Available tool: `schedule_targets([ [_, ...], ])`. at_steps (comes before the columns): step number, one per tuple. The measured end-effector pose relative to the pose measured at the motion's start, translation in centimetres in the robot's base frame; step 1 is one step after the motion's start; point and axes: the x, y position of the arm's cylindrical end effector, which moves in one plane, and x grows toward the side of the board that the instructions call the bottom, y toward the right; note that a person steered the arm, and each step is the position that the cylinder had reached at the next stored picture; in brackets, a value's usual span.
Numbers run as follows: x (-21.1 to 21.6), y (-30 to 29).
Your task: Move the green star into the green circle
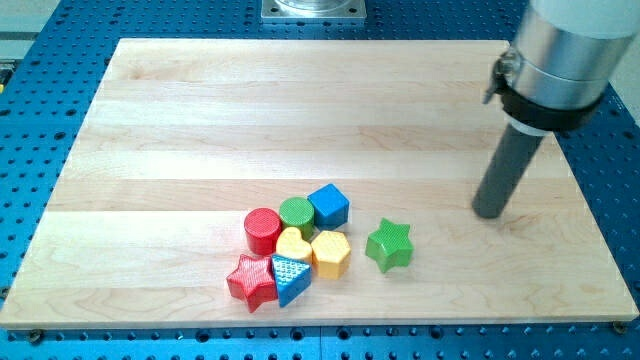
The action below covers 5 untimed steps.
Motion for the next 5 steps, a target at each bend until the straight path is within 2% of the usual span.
schedule_targets([
  [1, 4.8, -3.8],
  [2, 6.6, -9.1],
  [5, 3.7, -21.1],
])
